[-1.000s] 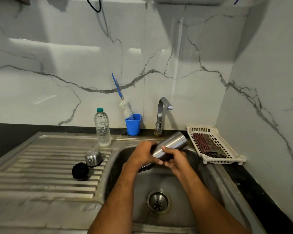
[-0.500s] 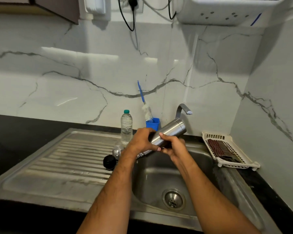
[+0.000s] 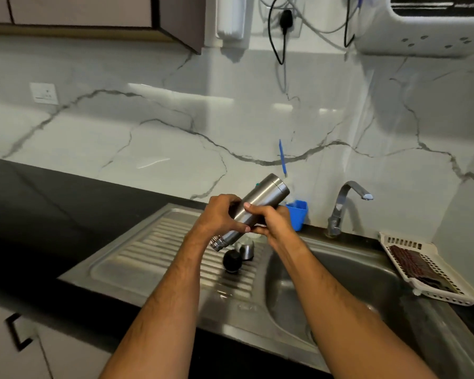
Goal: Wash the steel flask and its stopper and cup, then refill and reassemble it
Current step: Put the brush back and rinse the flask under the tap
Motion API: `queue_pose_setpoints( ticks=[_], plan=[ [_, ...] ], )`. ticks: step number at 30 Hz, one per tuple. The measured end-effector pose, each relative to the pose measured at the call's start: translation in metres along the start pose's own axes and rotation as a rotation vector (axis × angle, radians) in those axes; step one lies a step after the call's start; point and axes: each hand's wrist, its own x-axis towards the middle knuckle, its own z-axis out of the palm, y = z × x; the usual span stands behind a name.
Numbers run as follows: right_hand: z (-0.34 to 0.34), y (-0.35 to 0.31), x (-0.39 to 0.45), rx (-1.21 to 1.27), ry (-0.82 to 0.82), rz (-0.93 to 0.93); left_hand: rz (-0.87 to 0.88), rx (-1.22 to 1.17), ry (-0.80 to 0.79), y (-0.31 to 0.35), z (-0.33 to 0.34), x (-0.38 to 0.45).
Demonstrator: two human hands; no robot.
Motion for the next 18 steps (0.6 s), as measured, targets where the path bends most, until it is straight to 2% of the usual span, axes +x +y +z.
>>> queue_pose_setpoints(
  ticks=[5,18],
  plan=[
    [0.045,0.013,0.012,-0.180,-0.045,-0.075,-0.029,0.009,0.087,-0.037,-0.023,-0.007],
    [0.129,0.053,0.048,-0.637,-0.004,-0.227,-0.124,-0.046,0.252,-0.119,-0.038,-0.016]
  ],
)
